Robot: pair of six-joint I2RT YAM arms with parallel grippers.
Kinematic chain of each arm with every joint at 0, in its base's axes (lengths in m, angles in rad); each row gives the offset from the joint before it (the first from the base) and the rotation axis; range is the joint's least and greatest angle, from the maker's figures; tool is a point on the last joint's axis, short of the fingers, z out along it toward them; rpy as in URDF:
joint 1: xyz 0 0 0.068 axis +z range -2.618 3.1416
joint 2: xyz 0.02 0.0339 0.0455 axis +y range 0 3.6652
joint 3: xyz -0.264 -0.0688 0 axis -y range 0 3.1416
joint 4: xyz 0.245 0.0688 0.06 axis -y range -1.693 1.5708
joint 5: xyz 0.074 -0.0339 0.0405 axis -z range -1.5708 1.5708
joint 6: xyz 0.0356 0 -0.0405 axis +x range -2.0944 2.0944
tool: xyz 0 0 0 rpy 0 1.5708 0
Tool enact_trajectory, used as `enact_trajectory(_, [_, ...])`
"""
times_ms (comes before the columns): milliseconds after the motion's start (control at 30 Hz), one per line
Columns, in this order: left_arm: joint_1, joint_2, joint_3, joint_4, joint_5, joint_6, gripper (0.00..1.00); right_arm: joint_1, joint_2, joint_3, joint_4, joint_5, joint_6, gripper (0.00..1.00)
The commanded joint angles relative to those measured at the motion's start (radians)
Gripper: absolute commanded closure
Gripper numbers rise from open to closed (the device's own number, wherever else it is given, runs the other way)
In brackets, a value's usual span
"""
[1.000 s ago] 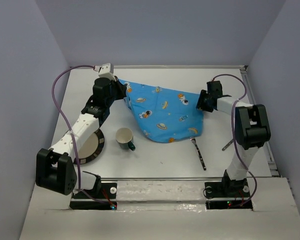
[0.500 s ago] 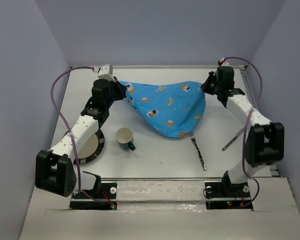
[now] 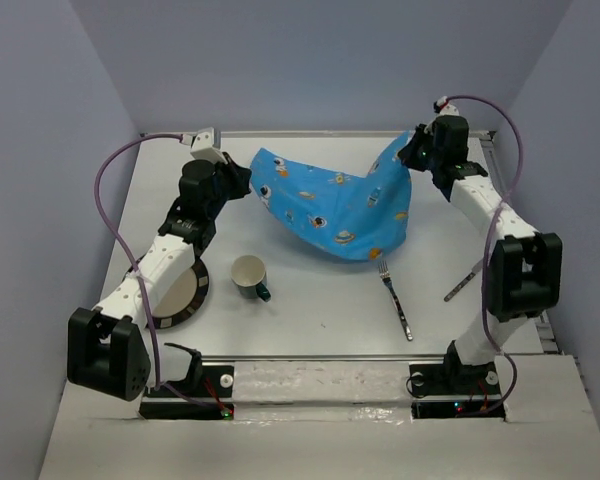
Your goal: Set the dinner table for one person
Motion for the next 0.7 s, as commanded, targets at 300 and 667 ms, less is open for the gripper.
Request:
enact_trajectory(300, [-0.001,0.002,-0.029,0.058,-0.105,0.015,1.00,-0.077,0.473,0.543,-0.285,0.027,-0.027,1.00])
enact_trajectory(667, [-0.014,0.002,-0.055,0.057,-0.152,-0.025,0.94,-0.077,0.383,0.327,-0.213,0.113,-0.012,0.91])
